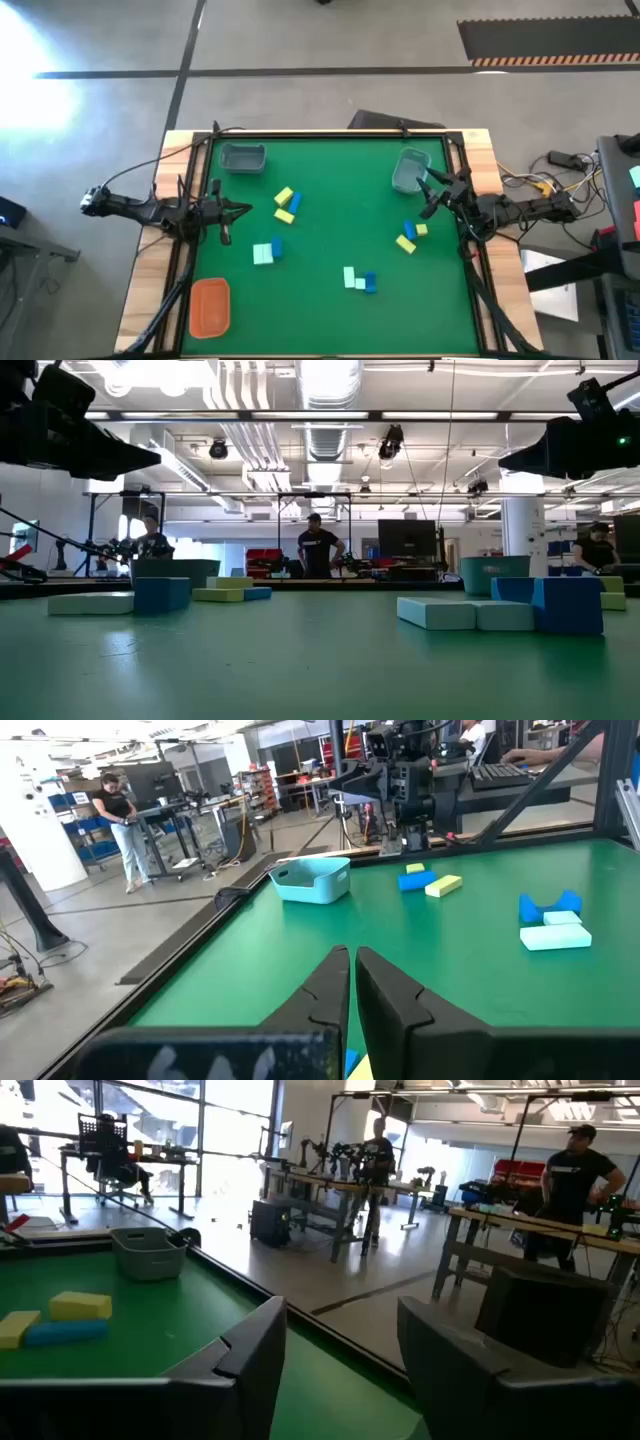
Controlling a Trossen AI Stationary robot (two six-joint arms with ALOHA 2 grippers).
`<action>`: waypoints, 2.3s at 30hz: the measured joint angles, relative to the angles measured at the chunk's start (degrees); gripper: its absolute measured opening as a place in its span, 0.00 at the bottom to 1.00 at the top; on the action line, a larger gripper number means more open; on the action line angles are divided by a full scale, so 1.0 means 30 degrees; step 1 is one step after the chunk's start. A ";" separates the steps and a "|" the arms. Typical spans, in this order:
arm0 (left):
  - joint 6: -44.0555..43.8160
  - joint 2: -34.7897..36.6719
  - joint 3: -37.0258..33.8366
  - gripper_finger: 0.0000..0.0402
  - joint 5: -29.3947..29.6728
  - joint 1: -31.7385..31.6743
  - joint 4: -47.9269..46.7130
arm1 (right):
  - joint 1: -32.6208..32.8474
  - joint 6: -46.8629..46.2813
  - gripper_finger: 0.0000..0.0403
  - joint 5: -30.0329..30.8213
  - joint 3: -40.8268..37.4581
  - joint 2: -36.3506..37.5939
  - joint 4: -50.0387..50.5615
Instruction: Sort & place blocks by color
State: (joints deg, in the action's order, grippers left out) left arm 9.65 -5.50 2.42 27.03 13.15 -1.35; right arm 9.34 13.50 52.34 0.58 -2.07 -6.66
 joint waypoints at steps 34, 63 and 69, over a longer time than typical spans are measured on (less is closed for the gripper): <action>0.0000 0.0000 0.0006 0.02 0.0000 -0.0006 -0.0006 | 0.0000 0.0000 0.45 0.0001 0.0000 0.0000 0.0000; 0.0000 0.0000 0.0002 0.02 0.0000 0.0001 -0.0004 | 0.0000 0.0731 0.45 -0.0008 0.0000 0.0000 0.0007; -0.0760 -0.0002 -0.0062 0.02 0.0000 -0.0007 0.0408 | 0.0000 -1.1394 0.45 -0.1032 0.0000 0.0000 -0.0040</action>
State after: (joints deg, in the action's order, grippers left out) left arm 7.37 -5.50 2.23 27.03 13.13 -0.12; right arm 9.34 -20.69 49.24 0.58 -2.07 -6.77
